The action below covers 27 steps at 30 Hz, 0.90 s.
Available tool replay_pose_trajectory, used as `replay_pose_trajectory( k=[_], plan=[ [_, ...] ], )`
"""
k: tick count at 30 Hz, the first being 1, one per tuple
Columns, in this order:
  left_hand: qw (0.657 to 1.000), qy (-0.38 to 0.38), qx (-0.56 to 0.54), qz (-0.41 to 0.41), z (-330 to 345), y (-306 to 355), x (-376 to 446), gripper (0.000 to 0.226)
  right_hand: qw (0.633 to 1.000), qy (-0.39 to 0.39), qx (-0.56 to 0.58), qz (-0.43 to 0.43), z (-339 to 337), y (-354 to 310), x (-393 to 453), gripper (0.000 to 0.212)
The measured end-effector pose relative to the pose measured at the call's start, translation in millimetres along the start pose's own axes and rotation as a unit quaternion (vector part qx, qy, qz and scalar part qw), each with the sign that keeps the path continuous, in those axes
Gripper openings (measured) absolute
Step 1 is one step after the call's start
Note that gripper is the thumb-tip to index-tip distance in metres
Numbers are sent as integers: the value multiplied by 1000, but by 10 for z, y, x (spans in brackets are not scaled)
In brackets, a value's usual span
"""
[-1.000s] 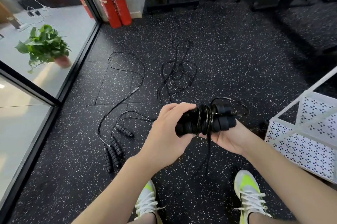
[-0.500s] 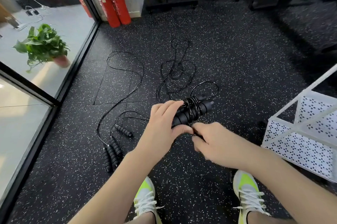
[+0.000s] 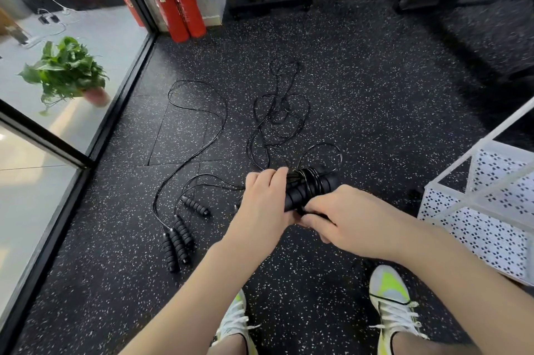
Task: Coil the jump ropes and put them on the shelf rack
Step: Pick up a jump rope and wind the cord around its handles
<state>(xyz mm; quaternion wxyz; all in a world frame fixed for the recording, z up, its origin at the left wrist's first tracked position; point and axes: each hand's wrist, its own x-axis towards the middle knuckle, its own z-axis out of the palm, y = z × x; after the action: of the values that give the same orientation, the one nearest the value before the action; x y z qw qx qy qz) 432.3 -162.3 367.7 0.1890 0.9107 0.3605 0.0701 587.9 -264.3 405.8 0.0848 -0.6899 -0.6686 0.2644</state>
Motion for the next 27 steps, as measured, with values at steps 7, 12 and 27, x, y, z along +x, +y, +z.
replay_pose_trajectory(
  k=[7,12,27],
  plan=[
    [1000,13,1,10,24,-50,12,61,999,33,-17,-8,-174,-52,23,20],
    [992,30,-36,121,41,-45,-18,55,993,74,84,30,-444,71,85,19],
    [964,59,-169,198,-129,117,-176,54,926,45,374,18,-502,592,73,18]
  ],
)
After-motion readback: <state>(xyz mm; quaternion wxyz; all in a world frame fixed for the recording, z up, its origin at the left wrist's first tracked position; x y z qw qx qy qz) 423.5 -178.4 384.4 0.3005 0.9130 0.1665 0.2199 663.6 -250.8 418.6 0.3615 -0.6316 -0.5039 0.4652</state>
